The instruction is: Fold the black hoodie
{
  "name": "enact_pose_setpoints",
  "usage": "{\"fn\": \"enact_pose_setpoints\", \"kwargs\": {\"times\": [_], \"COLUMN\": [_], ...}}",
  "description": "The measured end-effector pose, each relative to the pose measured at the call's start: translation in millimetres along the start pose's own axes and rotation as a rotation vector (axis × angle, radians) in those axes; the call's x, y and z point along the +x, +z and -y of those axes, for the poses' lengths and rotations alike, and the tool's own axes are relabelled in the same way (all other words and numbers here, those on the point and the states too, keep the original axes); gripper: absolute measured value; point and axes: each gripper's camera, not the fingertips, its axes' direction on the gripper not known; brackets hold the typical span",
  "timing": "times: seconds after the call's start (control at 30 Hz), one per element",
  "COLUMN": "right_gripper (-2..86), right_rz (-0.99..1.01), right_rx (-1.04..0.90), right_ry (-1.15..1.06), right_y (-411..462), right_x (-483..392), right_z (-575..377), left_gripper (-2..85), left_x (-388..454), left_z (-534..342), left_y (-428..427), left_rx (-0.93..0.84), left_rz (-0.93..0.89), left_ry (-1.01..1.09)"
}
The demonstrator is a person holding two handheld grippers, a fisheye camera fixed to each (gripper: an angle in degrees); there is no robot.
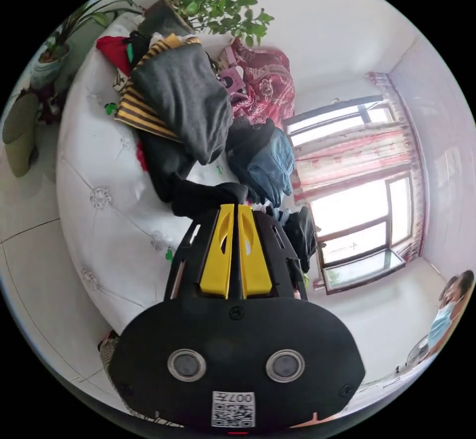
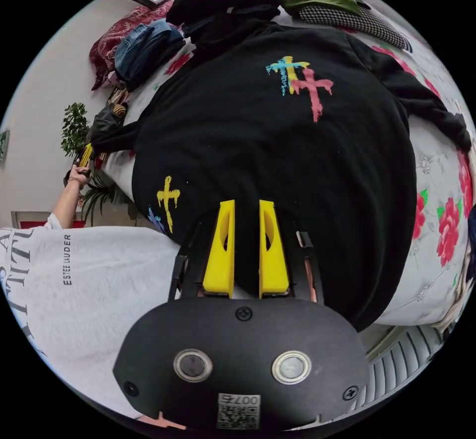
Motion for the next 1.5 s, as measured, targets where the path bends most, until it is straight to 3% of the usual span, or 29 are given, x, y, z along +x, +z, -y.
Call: {"fn": "enact_pose_setpoints", "kwargs": {"times": [0.13,0.23,0.3,0.33,0.4,0.5,0.6,0.8,0.97,1.07,1.17,1.2,1.33,1.43,1.5], "right_gripper": [6.3,6.4,6.5,6.5,6.6,6.7,7.1,8.2,8.5,7.2,3.8,2.2,0.5,0.4,0.7], "right_rz": [0.010,0.036,0.063,0.071,0.107,0.141,0.124,0.121,0.068,0.095,0.206,0.216,0.105,0.056,0.095], "right_rx": [0.082,0.178,0.239,0.250,0.287,0.329,0.365,0.431,0.446,0.378,0.162,0.210,0.386,0.254,0.097], "right_ry": [0.066,0.132,0.192,0.210,0.281,0.339,0.350,0.302,0.236,0.251,0.224,0.158,-0.099,-0.100,0.025], "right_y": [-21.7,-40.8,-49.9,-51.0,-53.6,-58.6,-68.3,-89.6,-101.1,-87.0,-61.4,-75.0,-135.9,-120.8,-87.8], "right_x": [9.4,21.9,35.6,39.6,55.9,74.0,88.2,111.4,121.4,132.0,135.6,126.3,89.2,95.2,118.5], "right_z": [-13.9,-26.5,-36.4,-38.8,-48.2,-58.9,-61.9,-18.8,51.6,92.0,120.2,115.8,68.1,37.4,27.6], "left_gripper": [-0.7,0.2,4.5,6.7,11.9,12.5,12.0,12.3,12.4,12.3,10.2,8.2,7.0,9.3,10.1], "left_x": [87.9,195.1,277.9,294.4,332.3,319.2,278.4,207.9,204.7,197.7,178.3,175.7,173.3,168.5,166.9], "left_z": [-26.6,-79.7,-163.5,-188.8,-297.0,-398.5,-433.8,-419.8,-422.9,-446.4,-468.3,-472.1,-475.4,-471.5,-462.3], "left_y": [30.9,76.5,121.5,134.4,184.3,215.9,228.8,262.6,304.8,343.3,380.6,387.1,402.1,419.2,433.0], "left_rx": [-0.051,-0.179,-0.367,-0.446,-0.832,-1.071,-1.125,-1.108,-1.070,-1.095,-1.136,-1.114,-1.113,-1.171,-1.216], "left_rz": [-0.083,-0.209,-0.386,-0.442,-0.604,-0.568,-0.405,-0.008,0.085,0.147,0.278,0.311,0.328,0.255,0.199], "left_ry": [0.275,0.638,0.984,1.053,1.248,1.313,1.241,1.144,1.134,1.129,1.128,1.159,1.229,1.185,1.128]}}
